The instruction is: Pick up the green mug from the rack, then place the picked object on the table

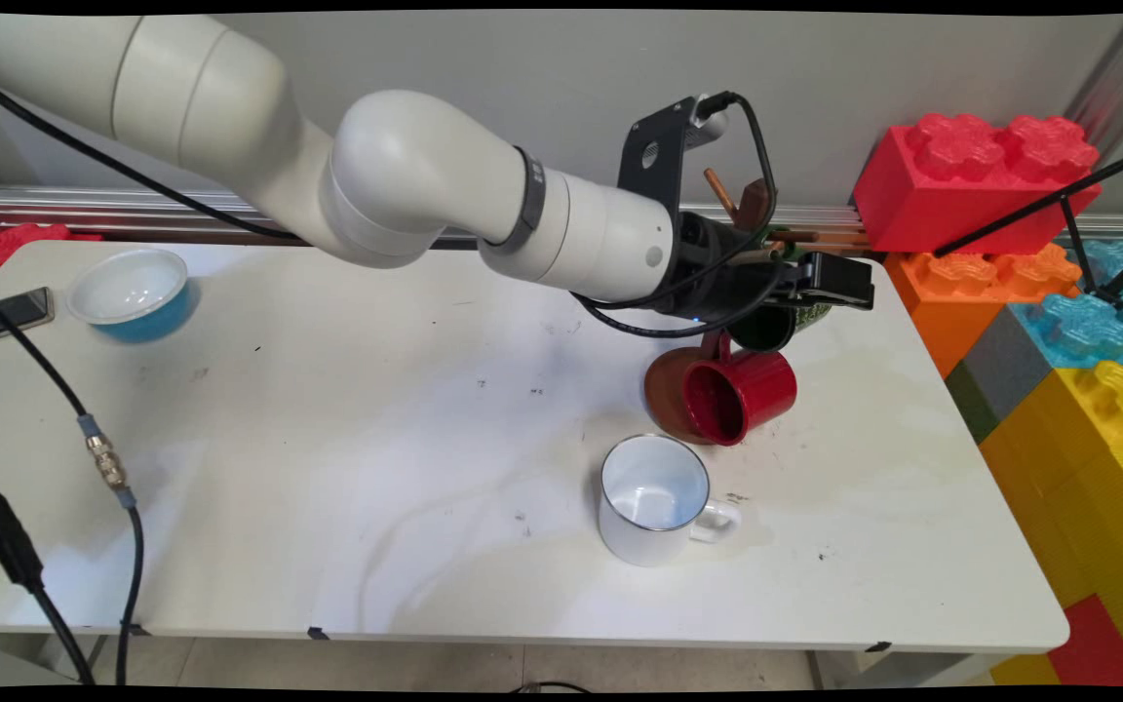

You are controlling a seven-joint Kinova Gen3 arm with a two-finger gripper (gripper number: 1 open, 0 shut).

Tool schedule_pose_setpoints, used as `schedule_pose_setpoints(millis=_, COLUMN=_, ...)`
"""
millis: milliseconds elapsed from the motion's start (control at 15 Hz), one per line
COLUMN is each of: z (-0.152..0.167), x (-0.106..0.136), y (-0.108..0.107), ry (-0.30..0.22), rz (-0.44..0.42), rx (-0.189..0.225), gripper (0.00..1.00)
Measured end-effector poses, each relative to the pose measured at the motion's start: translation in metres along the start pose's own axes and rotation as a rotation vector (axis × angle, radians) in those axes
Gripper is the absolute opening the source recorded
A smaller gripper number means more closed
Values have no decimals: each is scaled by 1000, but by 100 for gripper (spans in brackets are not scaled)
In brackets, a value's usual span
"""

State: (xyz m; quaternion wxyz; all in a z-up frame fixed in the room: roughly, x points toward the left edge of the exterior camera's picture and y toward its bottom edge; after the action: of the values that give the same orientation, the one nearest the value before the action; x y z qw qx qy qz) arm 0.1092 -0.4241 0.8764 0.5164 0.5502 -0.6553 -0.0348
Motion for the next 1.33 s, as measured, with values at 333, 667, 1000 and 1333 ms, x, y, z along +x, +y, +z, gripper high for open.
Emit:
schedule_pose_setpoints(millis=333, z=-1, x=1, y=0, ry=4, rz=3, rx=-1, gripper=0)
schedule_pose_setpoints(millis=667, z=-3, x=3, y=-2, ry=7, rz=7, rx=6, gripper=0)
schedule_pose_setpoints(millis=1000, z=-5, x=3, y=-4, ry=7, rz=8, rx=14, gripper=0)
schedule_pose_setpoints(millis=1333, z=-8, x=3, y=-6, ry=6, rz=9, rx=20, gripper=0)
